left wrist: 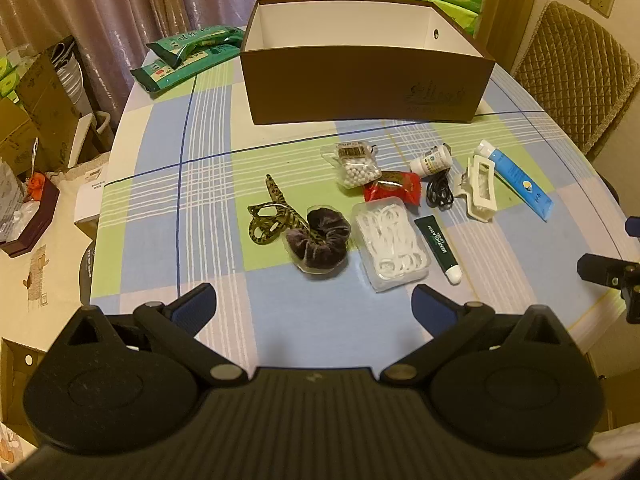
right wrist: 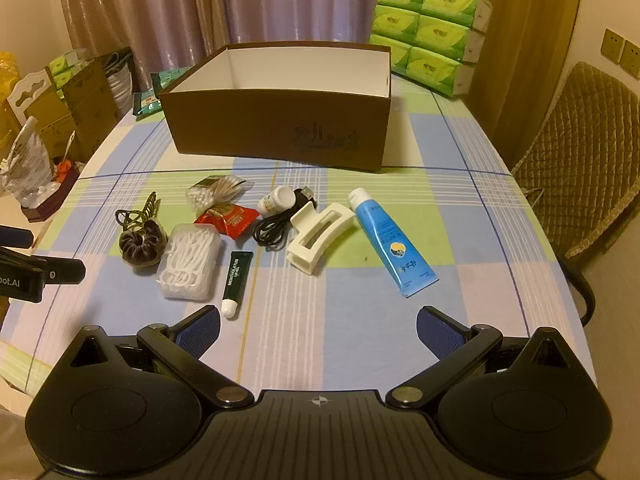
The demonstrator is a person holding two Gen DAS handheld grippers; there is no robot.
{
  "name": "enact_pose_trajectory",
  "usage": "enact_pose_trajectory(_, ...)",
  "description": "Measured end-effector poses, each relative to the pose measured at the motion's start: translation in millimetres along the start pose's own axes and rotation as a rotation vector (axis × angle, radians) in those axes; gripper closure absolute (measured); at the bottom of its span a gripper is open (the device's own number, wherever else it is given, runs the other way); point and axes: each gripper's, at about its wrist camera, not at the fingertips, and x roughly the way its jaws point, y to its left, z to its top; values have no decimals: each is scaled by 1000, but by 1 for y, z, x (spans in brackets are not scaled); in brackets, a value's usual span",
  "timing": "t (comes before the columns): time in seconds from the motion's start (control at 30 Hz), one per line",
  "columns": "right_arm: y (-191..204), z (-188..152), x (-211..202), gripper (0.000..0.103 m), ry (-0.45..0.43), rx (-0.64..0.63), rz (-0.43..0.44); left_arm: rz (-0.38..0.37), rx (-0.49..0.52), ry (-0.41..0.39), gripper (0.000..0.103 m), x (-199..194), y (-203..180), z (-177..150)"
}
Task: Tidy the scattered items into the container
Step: 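Move both tools toward the scattered items on the table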
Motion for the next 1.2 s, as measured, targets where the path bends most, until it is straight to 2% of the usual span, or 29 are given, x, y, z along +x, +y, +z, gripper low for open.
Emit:
enact_pose_trajectory(0.63,14,4,1,2,-5,7,-19,-5,23,-9,1,2,11,5)
enact_pose_trajectory(1.2,0,11,17,2,-4,-22,-27,19,24,28,1,19,5,13)
